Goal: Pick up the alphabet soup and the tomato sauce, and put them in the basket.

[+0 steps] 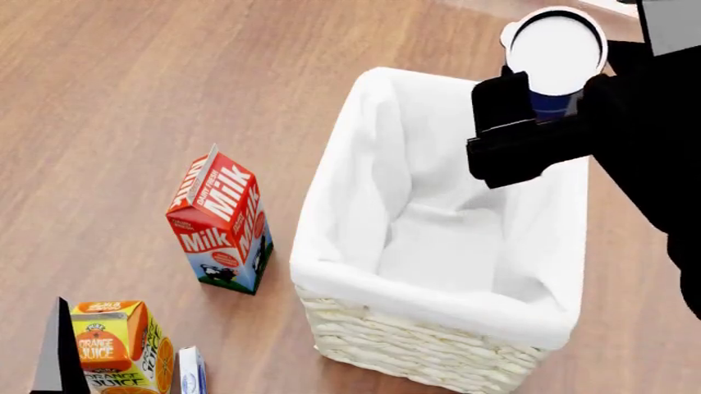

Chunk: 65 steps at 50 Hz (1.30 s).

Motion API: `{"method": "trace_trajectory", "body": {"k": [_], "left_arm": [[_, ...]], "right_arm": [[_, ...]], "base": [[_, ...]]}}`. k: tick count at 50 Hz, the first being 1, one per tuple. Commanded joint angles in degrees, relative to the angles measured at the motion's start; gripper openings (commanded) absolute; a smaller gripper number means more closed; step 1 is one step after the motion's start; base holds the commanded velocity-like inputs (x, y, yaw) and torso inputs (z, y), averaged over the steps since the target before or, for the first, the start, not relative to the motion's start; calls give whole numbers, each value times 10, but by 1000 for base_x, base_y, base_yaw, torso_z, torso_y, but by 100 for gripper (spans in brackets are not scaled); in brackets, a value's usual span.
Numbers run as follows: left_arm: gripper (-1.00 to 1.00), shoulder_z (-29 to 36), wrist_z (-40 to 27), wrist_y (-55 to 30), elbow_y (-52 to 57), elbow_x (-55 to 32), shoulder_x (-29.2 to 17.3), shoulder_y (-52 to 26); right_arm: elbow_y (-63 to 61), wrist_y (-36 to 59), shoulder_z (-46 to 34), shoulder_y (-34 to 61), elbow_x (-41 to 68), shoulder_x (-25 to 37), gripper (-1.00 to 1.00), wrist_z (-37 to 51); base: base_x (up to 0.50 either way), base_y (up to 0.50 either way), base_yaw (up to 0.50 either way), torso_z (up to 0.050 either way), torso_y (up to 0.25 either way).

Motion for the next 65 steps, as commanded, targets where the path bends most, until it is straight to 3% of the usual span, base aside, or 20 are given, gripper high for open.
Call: {"method": "trace_trajectory", "body": {"k": [1, 34, 65], "left_arm": [[100, -12, 22, 13, -16, 0, 13, -4], [100, -18, 17, 18, -18, -9, 9, -4], [100, -24, 15, 22, -25, -20, 5, -7]], "right_arm": [[94, 63, 2, 69, -58, -61, -100, -75], [292, 174, -109, 173, -182, -182, -100, -235], [450, 170, -213, 209, -293, -307, -100, -396]], "base": [[0, 0, 0, 0, 0], [0, 0, 0, 0, 1], [0, 0, 0, 0, 1]]}}
